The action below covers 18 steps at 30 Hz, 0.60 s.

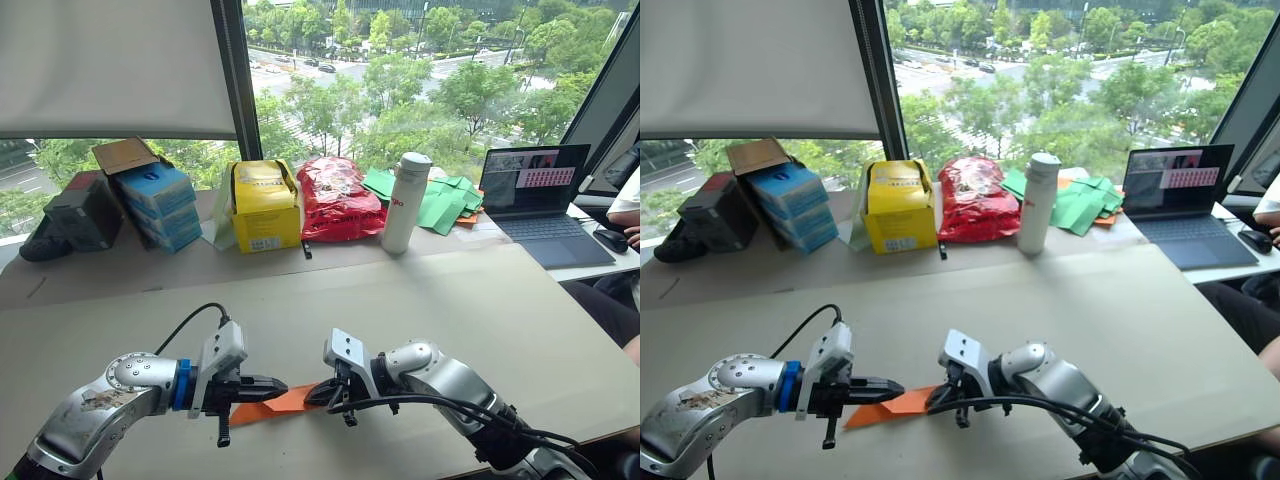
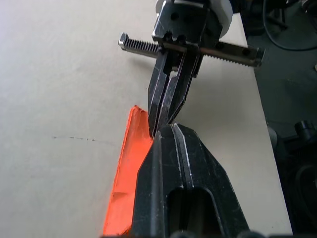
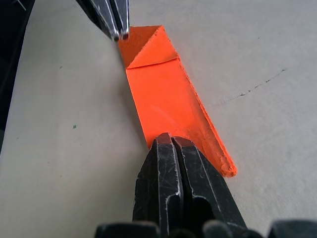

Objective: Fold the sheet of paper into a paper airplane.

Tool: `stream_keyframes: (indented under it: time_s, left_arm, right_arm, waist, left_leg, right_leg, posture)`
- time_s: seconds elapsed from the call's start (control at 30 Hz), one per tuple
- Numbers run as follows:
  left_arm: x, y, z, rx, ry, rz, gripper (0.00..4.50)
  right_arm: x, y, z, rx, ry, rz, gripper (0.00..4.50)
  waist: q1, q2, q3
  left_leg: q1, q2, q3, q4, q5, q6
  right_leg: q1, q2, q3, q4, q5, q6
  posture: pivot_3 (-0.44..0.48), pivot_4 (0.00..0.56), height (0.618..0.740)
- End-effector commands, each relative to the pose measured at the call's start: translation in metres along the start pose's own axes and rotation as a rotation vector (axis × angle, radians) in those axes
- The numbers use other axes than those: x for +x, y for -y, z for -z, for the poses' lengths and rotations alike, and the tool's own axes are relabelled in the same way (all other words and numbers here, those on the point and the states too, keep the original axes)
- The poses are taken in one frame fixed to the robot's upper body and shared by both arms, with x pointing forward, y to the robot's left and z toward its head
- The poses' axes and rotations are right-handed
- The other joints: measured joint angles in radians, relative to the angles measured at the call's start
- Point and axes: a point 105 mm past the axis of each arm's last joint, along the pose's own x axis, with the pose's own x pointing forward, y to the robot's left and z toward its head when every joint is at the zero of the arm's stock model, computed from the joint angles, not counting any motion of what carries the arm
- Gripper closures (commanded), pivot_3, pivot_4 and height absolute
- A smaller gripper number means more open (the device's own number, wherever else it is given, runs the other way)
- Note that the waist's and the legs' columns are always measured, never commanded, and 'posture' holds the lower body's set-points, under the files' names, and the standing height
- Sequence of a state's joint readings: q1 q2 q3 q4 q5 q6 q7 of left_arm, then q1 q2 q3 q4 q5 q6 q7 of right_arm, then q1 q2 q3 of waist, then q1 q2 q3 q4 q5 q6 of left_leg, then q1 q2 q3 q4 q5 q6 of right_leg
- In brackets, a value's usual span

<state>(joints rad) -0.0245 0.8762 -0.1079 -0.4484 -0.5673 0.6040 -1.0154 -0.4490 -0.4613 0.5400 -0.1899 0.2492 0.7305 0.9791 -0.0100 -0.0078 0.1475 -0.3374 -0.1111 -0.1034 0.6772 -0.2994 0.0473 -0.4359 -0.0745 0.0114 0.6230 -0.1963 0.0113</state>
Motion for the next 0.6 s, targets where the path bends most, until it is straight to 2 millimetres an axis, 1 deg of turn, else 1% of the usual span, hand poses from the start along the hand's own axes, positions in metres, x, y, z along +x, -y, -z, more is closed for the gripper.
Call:
stream_keyframes:
  time_s: [0.03,0.17,0.27,0.33,0.37,0.47,0.5,0.6]
  left_arm:
    - [0.000,-0.002,0.008,0.062,-0.046,-0.013,4.50]
    - [0.000,-0.007,0.031,0.089,-0.129,-0.031,4.50]
    - [0.001,-0.011,0.036,0.091,-0.128,-0.052,4.50]
    - [0.002,-0.010,0.039,0.090,-0.130,-0.049,4.50]
    - [0.002,-0.009,0.041,0.090,-0.132,-0.047,4.50]
    - [0.002,-0.008,0.044,0.080,-0.131,-0.044,4.50]
    - [0.001,-0.009,0.045,0.075,-0.129,-0.048,4.50]
    - [0.000,-0.011,0.046,0.066,-0.122,-0.062,4.50]
  right_arm:
    - [-0.002,0.007,0.022,0.057,-0.092,0.063,4.49]
    - [-0.002,0.006,0.014,0.043,-0.076,0.069,4.49]
    - [-0.004,0.006,0.010,0.040,-0.059,0.074,4.49]
    - [-0.006,0.005,0.004,0.040,-0.041,0.073,3.90]
    - [-0.007,0.005,0.001,0.039,-0.033,0.075,3.70]
    - [-0.013,0.010,-0.015,0.040,0.023,0.101,2.64]
    - [-0.016,0.011,-0.025,0.038,0.052,0.100,2.36]
    - [-0.023,0.011,-0.048,0.018,0.114,0.098,2.36]
  waist:
    - [0.000,0.000,0.000]
    - [0.000,0.000,0.000]
    - [0.001,0.000,0.000]
    - [0.001,0.000,0.000]
    - [0.001,0.000,0.000]
    - [0.001,0.000,0.000]
    - [0.001,0.000,0.000]
    - [0.001,0.000,0.000]
  left_leg:
    - [0.000,0.000,0.000,0.000,0.000,0.000]
    - [0.000,0.000,0.000,0.000,0.000,0.000]
    - [0.000,0.000,0.000,0.000,0.000,0.000]
    - [0.000,0.000,0.000,0.000,0.000,0.000]
    - [0.000,0.000,0.000,0.000,0.000,0.000]
    - [0.000,0.001,0.000,0.000,0.000,0.000]
    - [-0.001,0.001,0.000,0.000,0.000,0.000]
    - [-0.001,0.000,0.000,0.000,0.000,0.000]
  right_leg:
    - [0.000,0.000,0.000,0.000,0.000,0.000]
    - [0.000,0.000,0.000,0.000,0.000,0.000]
    - [-0.001,0.000,0.000,0.000,0.000,0.000]
    - [0.000,0.000,0.000,0.000,0.000,0.000]
    - [0.000,0.000,-0.001,0.000,0.000,0.000]
    - [0.000,0.000,-0.001,0.000,0.000,0.001]
    - [-0.001,0.000,-0.001,0.000,0.000,0.000]
    - [-0.001,0.000,-0.001,0.000,0.000,0.000]
  posture:
    - [0.000,0.150,0.738]
    - [0.000,0.150,0.738]
    - [0.000,0.150,0.738]
    - [0.000,0.150,0.738]
    - [0.000,0.150,0.738]
    - [0.000,0.150,0.738]
    - [0.000,0.150,0.738]
    - [0.000,0.150,0.738]
